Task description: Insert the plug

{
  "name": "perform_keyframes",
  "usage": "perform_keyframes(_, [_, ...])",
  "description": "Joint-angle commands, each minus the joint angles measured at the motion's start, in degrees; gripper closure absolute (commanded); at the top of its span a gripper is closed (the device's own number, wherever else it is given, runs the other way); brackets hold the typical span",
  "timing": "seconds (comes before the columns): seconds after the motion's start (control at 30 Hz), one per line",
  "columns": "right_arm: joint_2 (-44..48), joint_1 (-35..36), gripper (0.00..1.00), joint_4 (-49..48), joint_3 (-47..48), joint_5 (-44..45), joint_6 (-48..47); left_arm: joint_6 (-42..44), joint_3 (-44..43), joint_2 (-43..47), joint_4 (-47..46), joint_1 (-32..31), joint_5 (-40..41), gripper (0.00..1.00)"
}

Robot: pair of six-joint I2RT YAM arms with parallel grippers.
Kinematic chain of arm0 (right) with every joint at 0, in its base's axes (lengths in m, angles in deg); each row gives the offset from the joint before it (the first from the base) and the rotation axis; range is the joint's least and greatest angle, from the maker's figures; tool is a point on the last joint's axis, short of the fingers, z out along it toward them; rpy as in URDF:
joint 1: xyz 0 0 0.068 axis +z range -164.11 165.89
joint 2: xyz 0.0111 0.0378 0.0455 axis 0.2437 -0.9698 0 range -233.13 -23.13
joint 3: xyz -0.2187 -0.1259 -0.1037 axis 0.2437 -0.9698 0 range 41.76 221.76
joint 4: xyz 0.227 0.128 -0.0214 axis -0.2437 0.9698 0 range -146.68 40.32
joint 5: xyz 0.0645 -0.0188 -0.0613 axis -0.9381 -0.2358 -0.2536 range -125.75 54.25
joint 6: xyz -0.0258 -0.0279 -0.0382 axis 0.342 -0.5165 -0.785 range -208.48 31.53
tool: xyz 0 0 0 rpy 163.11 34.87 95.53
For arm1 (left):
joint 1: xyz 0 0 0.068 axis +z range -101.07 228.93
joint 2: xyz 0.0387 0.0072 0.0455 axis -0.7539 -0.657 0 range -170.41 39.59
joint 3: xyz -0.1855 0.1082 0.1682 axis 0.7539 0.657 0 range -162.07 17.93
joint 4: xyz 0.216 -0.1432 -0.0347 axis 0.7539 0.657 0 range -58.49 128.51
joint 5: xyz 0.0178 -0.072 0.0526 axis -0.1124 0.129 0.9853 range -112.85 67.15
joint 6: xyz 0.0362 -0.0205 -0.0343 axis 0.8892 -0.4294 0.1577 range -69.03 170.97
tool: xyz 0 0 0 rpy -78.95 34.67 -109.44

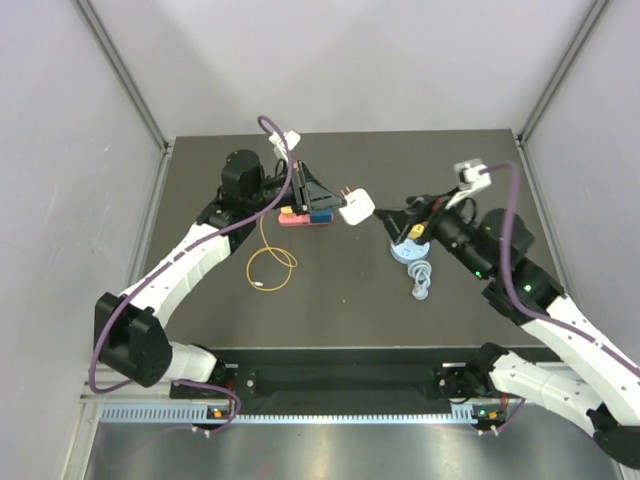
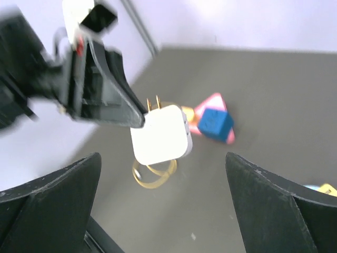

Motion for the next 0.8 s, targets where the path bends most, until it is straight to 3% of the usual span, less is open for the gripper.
perform_keyframes(0.0, [3.27, -2.25, 0.00, -9.05, -2.61, 0.84, 10.87, -7.42, 2.46, 3.19, -19.32, -0.12, -2.30, 1.00])
perform_keyframes(0.1, [4.33, -3.48, 0.00, -12.03, -5.95, 2.51, 22.03, -12.35, 4.40, 3.90, -26.49, -0.56, -1.43, 1.00])
perform_keyframes(0.17, [4.85, -3.48, 0.00, -23.43, -11.28, -0.98, 28.09, -13.41, 4.58, 4.25, -29.49, -1.18, 0.50, 1.00])
perform_keyframes(0.27, [3.02, -3.48, 0.03, -35.03, -13.60, -3.11, 31.63, -13.33, 4.32, 4.87, -30.19, -2.76, 2.35, 1.00])
perform_keyframes(0.5, [-1.82, -3.39, 0.11, -45.34, -13.69, -7.07, 33.92, -12.89, 5.37, 6.19, -31.95, -6.36, 7.54, 1.00])
perform_keyframes(0.77, [-3.84, -2.60, 0.54, -52.56, -16.41, -6.02, 36.64, -13.32, 7.40, 5.57, -35.47, -8.03, 9.74, 1.00])
